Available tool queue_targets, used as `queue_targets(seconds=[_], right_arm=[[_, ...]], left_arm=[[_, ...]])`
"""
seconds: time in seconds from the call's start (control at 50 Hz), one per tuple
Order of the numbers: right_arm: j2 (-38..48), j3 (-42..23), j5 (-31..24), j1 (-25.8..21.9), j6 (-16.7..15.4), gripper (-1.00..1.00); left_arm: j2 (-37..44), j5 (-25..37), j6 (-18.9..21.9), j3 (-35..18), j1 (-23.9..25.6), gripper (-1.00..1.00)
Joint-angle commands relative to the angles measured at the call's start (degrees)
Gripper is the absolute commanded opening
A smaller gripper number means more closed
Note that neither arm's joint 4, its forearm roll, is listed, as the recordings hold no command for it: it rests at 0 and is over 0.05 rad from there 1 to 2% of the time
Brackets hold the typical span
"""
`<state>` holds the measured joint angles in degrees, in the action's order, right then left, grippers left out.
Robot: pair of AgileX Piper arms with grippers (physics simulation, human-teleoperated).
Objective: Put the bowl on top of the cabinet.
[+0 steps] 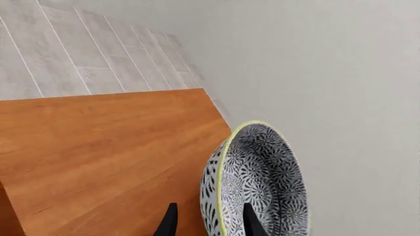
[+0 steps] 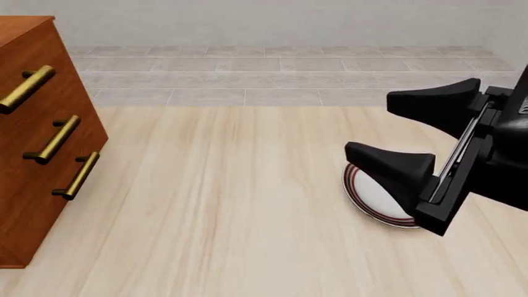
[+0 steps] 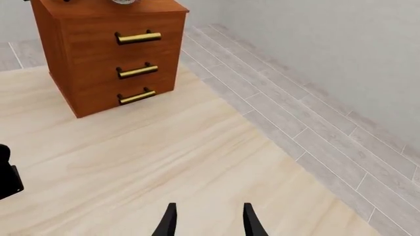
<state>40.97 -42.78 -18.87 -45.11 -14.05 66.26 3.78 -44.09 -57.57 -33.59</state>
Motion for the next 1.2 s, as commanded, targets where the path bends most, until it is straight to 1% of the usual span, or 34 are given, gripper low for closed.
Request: queue_targets(seconds=[0.02,0.28,0.48,0.7,0.88,1.06,1.1,1.2], right_arm=[[0.03,0.11,0.05,-0.1,-0.13,1.0],[-0.05,0.35,0.01,-0.34,-0.29,1.0],[0.04,0.53,0.11,-0.38,-0.39,1.0],[0.06,0.7,0.16,-0.48,-0.55,1.0],[0.1,0.83,0.17,-0.53,-0.72,1.0],[0.42,0.93,0.46,-0.42,-0.75,1.0],[0.46,0.96,0.49,-0.45,-0.74,1.0],[0.73,1.02,0.7,-0.36,-0.71,1.0]], left_arm=[[-0.85,0.44,-0.65,0.82,-0.38,1.0],[-4.7,0.77,-0.76,1.13,-3.19,1.0],[-9.85,3.24,-0.98,0.95,-1.91,1.0],[-14.77,5.0,-0.82,2.21,-0.63,1.0],[-20.22,7.74,0.28,2.48,1.1,1.0],[-26.22,10.2,0.44,4.11,2.53,1.0],[-28.64,10.99,0.55,5.12,3.06,1.0],[-28.64,10.99,0.55,5.12,3.06,1.0]])
